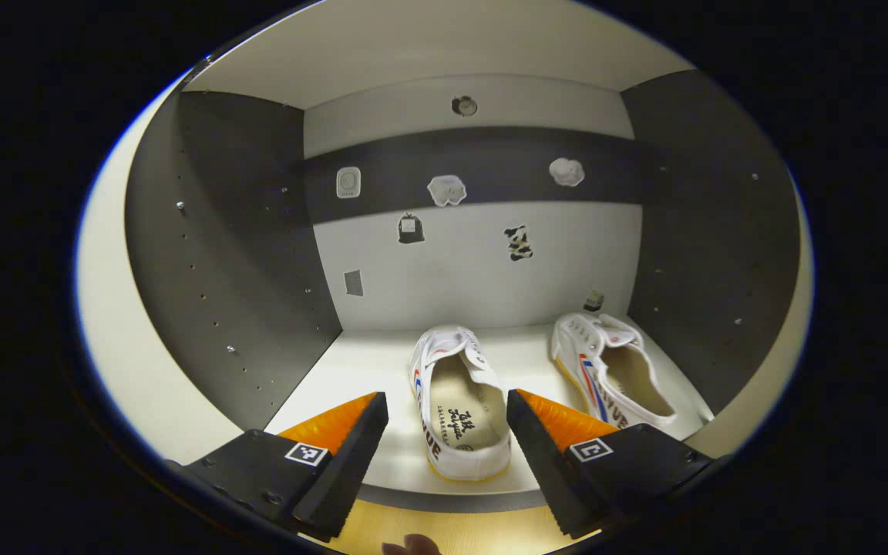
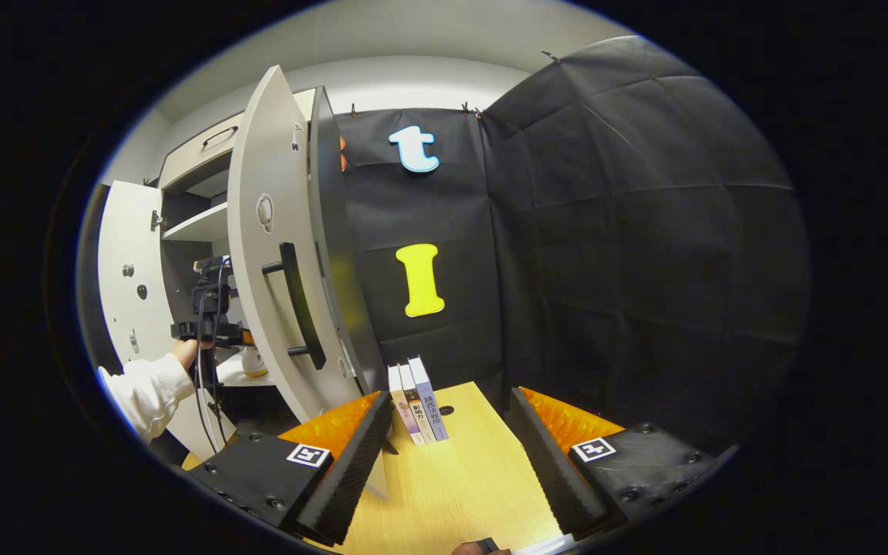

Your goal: Grab one shoe with the right hand and put it into the shoe cabinet, grab the other shoe with the left hand and put it into the shoe cabinet; then close the right door with the right hand and the left door with the left hand.

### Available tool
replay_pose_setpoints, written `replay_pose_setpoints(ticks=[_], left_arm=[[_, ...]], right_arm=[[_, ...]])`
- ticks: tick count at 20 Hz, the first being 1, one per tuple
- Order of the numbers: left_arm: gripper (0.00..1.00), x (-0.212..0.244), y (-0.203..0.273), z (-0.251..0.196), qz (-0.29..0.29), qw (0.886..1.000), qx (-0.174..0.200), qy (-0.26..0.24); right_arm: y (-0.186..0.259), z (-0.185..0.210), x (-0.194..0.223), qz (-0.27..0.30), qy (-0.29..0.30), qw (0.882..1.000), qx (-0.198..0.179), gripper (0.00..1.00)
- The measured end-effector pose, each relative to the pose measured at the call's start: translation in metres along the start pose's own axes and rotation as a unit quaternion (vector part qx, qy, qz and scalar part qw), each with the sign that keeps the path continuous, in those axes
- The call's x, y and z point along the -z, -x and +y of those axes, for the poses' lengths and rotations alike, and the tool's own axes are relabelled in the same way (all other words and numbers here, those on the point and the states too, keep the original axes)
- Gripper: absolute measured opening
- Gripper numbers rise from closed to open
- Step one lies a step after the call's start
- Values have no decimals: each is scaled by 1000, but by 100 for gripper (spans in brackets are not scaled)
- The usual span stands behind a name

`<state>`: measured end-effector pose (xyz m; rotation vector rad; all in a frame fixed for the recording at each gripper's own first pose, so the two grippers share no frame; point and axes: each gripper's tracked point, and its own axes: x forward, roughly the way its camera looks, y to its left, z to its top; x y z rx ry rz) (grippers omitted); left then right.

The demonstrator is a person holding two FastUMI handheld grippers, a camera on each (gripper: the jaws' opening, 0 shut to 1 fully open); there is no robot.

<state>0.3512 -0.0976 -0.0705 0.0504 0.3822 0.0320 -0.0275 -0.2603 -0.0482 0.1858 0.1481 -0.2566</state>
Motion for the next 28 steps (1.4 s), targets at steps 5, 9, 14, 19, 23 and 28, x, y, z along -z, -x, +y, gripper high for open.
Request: replay_pose_setpoints(ticks=[5,9,14,19,23,28], left_arm=[[97,-16,81,-9,-58,997,43,16],[97,-23,149,1,-109,992,55,36],[94,-23,233,18,-172,983,63,32],[97,-9,291,27,-192,978,78,30],[97,9,318,35,-180,980,77,29],[97,30,329,50,-166,984,65,22]], right_arm=[[-2,26,-12,-4,0,999,-33,98],[-9,54,-18,2,11,998,-69,98],[-26,77,-37,-6,25,996,-89,98],[-49,85,-50,-18,33,995,-90,98],[-69,87,-58,-23,31,996,-85,98],[-82,93,-50,-17,37,996,-78,98]])
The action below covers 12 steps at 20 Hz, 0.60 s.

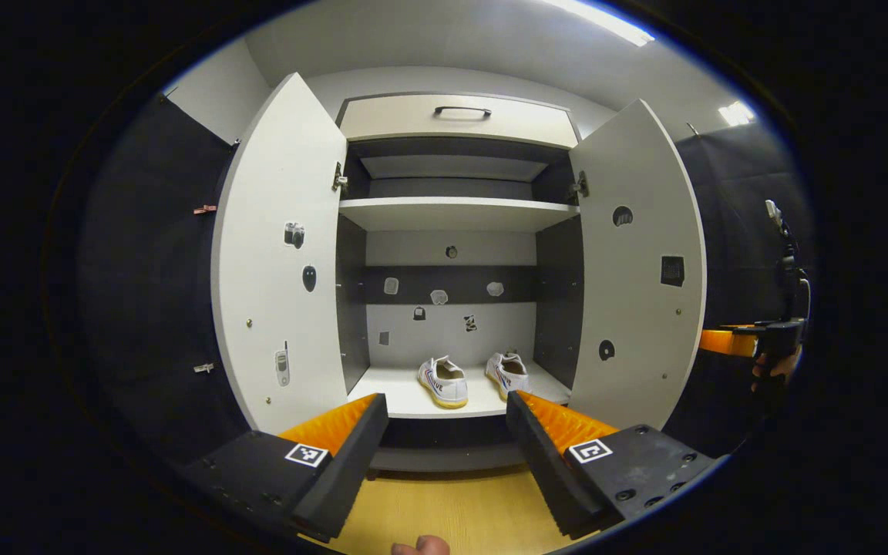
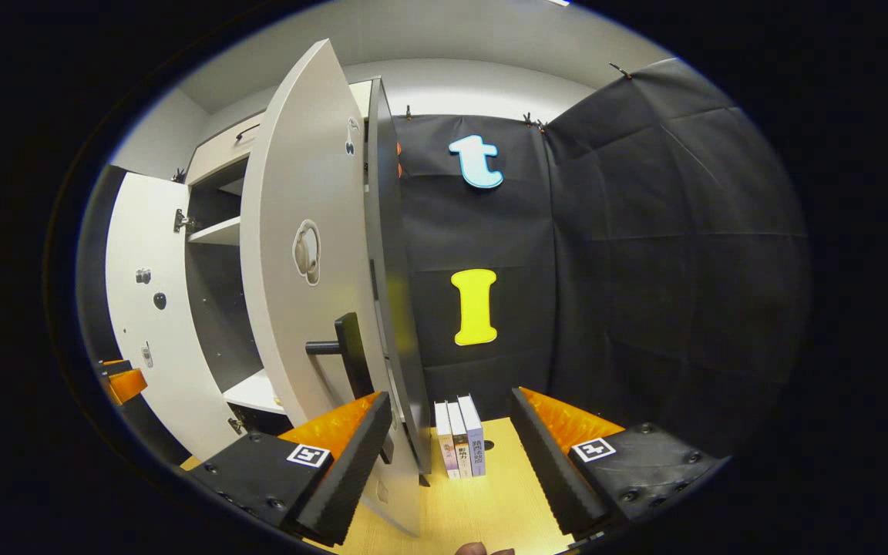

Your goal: Grab one shoe with the right hand and put it into the shoe cabinet, grab the other shoe with the left hand and put it into the shoe cabinet; then close the right door with the right hand and the left door with the left hand.

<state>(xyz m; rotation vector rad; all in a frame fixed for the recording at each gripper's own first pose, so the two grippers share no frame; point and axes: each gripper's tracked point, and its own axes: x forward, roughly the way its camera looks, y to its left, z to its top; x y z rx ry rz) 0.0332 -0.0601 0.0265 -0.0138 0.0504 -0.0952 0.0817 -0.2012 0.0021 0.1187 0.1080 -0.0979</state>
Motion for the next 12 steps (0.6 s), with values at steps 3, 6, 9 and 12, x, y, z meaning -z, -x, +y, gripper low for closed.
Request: replay_pose_setpoints(ticks=[3,6,9,12], left_arm=[[97,10,7,9,9,1000,4,12],[97,16,10,22,17,1000,5,19],[97,20,9,42,12,1000,5,15],[97,22,10,49,13,1000,7,19]], right_arm=[[-1,2,-2,-6,9,1000,8,98],[0,7,-1,-9,10,1000,8,98],[1,11,-1,-11,10,1000,18,98],[4,18,1,-12,7,1000,24,97]])
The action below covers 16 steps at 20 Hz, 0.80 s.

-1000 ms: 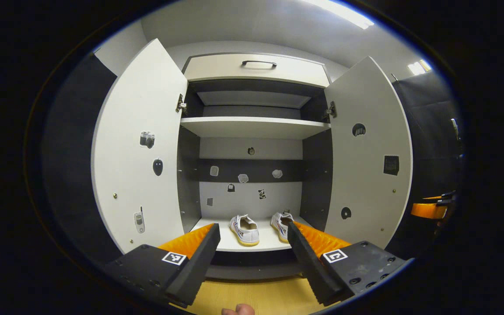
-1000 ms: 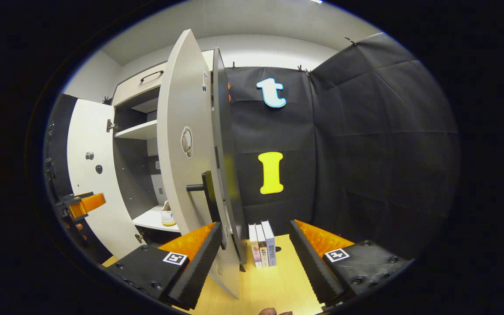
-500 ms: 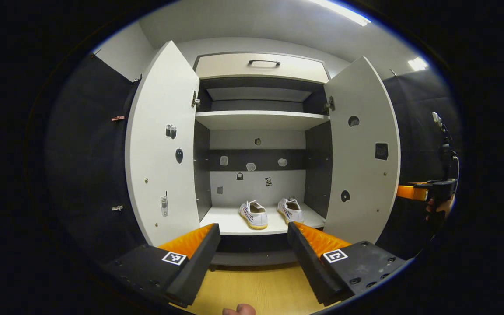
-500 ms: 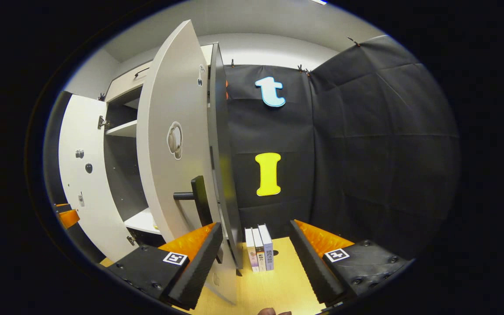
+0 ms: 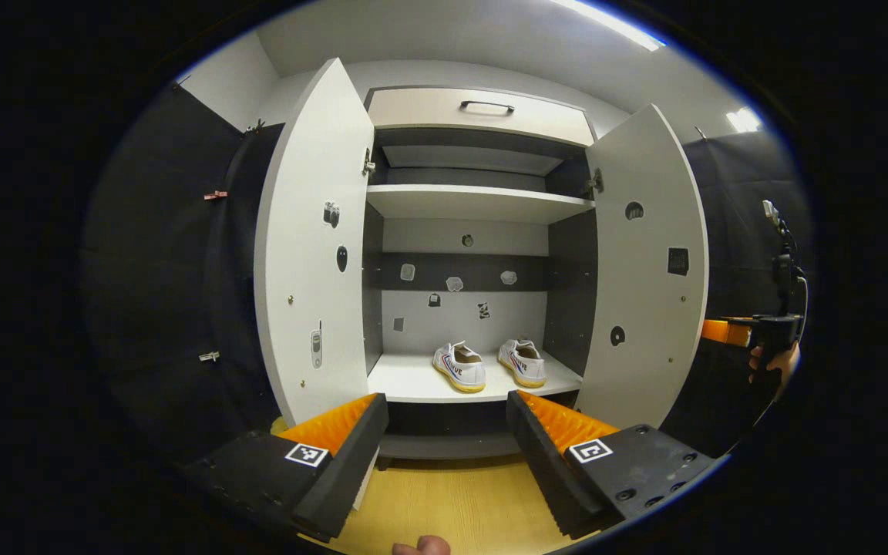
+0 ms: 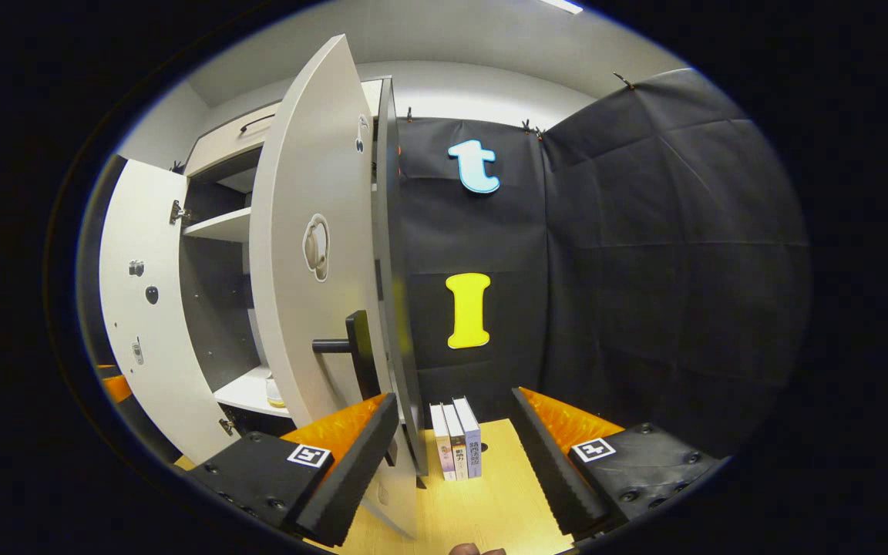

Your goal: Grab one shoe with the right hand and put it into the shoe cabinet, grab the other shoe with the left hand and put it into the shoe cabinet; then close the right door with the right hand and the left door with the left hand.

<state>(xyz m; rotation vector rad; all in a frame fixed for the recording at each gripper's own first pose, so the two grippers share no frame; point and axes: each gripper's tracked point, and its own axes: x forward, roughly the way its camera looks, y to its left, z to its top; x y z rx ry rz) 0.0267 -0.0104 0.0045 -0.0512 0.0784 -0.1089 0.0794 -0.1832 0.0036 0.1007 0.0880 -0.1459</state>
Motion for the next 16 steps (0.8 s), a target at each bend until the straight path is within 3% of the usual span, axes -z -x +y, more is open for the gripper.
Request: replay_pose_setpoints(ticks=[9,16], left_arm=[[97,3,3,25,1,1000,-3,-1],[97,5,11,42,1,1000,-15,1]], right_arm=[[6,45,8,2,-7,1000,-21,98],[6,112,18,8,-10,997,-82,98]])
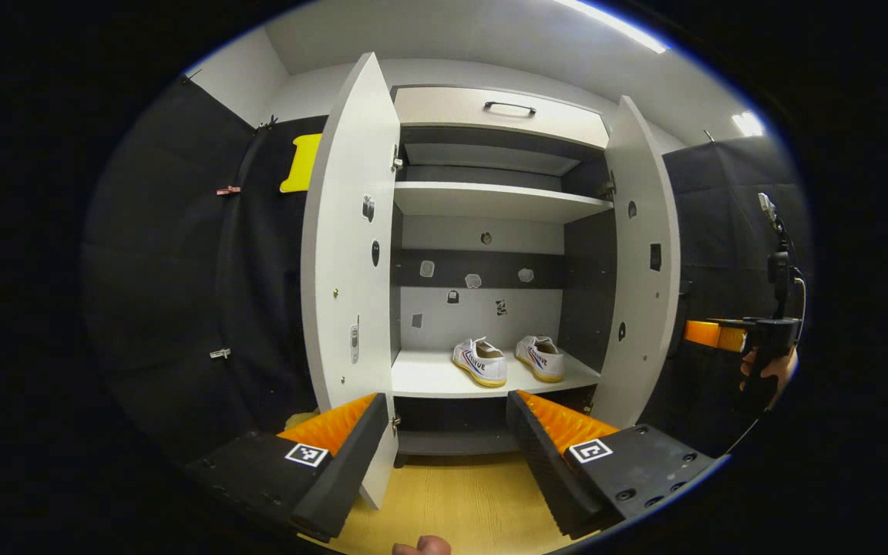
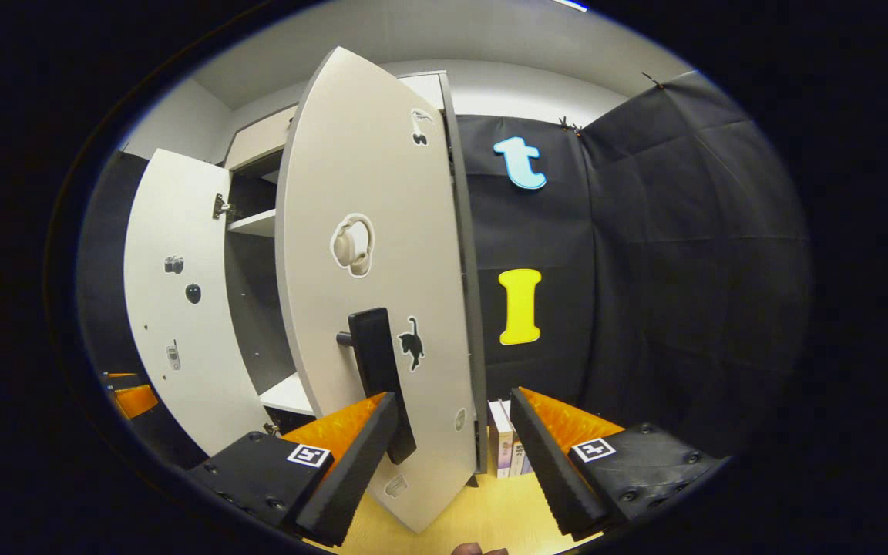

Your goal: Grab one shoe with the right hand and put it into the shoe cabinet, grab the other shoe with the left hand and put it into the shoe cabinet; then close the right door with the right hand and the left door with the left hand.

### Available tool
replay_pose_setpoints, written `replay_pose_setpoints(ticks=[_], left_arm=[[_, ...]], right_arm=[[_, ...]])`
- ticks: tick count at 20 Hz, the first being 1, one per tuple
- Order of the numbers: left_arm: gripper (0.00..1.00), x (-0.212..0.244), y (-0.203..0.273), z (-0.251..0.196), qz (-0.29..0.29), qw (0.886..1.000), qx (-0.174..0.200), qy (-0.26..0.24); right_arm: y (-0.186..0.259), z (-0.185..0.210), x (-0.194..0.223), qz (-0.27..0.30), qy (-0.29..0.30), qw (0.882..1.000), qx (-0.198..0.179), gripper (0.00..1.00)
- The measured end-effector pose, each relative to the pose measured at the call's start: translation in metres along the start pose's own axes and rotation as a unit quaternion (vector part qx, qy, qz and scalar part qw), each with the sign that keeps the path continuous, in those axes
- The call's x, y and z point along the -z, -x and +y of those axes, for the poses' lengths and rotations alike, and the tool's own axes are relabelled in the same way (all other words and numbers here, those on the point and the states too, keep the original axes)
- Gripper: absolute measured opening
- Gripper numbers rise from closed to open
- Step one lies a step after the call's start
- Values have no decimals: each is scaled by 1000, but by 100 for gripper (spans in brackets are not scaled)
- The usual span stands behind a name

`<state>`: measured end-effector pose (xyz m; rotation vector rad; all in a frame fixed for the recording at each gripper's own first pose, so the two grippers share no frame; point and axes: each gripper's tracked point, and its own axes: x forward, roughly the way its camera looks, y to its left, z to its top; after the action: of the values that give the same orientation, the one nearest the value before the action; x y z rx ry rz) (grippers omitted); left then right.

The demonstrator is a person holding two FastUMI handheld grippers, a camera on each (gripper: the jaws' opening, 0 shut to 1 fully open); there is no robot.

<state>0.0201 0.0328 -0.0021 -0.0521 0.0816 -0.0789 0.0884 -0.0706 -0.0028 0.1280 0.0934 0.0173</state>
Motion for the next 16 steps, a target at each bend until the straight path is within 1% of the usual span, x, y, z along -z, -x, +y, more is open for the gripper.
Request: replay_pose_setpoints(ticks=[3,8,14,16], left_arm=[[97,0,3,6,0,1000,-7,-4],[97,-1,12,11,-2,1000,-13,-4],[97,-7,19,12,-12,1000,-11,-6],[97,-8,21,23,-13,1000,-21,-9]], right_arm=[[1,30,8,9,-8,999,-36,98],[10,48,14,13,-13,998,-55,98],[28,61,17,13,-16,997,-73,98],[33,64,20,15,-16,997,-77,98]])
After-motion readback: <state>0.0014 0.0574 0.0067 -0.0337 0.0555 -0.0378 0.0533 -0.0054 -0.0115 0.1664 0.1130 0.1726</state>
